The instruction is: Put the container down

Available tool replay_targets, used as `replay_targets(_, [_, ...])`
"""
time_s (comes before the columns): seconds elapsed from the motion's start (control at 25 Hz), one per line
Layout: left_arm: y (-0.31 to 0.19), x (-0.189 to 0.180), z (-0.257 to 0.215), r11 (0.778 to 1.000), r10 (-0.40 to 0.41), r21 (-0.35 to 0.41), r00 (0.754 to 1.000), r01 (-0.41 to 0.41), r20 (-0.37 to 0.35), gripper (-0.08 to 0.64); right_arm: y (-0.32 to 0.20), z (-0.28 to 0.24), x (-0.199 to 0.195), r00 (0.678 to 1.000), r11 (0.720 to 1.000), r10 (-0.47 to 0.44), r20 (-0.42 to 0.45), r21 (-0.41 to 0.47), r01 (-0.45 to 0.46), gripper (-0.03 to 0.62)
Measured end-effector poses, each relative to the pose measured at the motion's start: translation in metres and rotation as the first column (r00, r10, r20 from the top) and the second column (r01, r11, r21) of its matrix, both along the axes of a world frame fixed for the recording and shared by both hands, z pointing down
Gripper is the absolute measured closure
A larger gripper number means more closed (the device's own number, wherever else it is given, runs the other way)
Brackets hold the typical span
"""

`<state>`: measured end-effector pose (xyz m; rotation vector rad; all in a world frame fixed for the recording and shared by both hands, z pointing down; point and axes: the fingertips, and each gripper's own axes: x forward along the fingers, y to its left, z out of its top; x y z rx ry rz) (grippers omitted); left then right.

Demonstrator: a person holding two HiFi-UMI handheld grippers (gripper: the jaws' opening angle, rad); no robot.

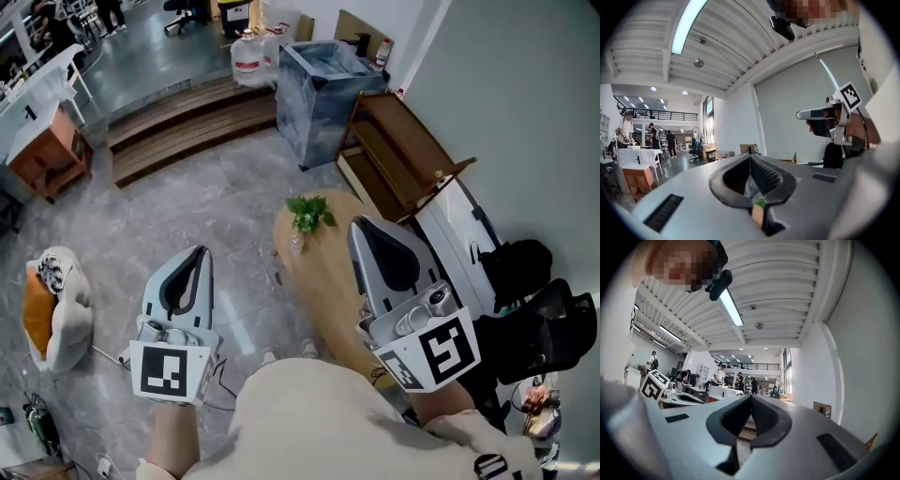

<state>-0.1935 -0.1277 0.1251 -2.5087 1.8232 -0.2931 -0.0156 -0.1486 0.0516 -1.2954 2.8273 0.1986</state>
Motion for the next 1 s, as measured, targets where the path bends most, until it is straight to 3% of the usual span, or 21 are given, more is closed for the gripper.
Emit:
replay_targets(0.28, [0.024,0.006,-0.007,0.999,-0.008,0.052,0.999,0.006,0.035,0.551,0.025,0.012,-0.005,0.999,0.998,-0.05,-0.02,-0.042,0.049,0.595])
replay_targets(0.48, [0.028,0.009,0.001,0.999,0.001,0.039,0.997,-0.004,0.075,0.551,0.029,0.04,-0.013,0.998,0.992,-0.062,-0.023,-0.115,0.059,0.595])
replay_targets(1.0, [0.018,0.016,0.012,1.0,0.025,-0.007,0.999,-0.025,0.036,0.551,0.014,0.05,-0.016,0.994,0.993,-0.074,-0.08,-0.1,0.066,0.597])
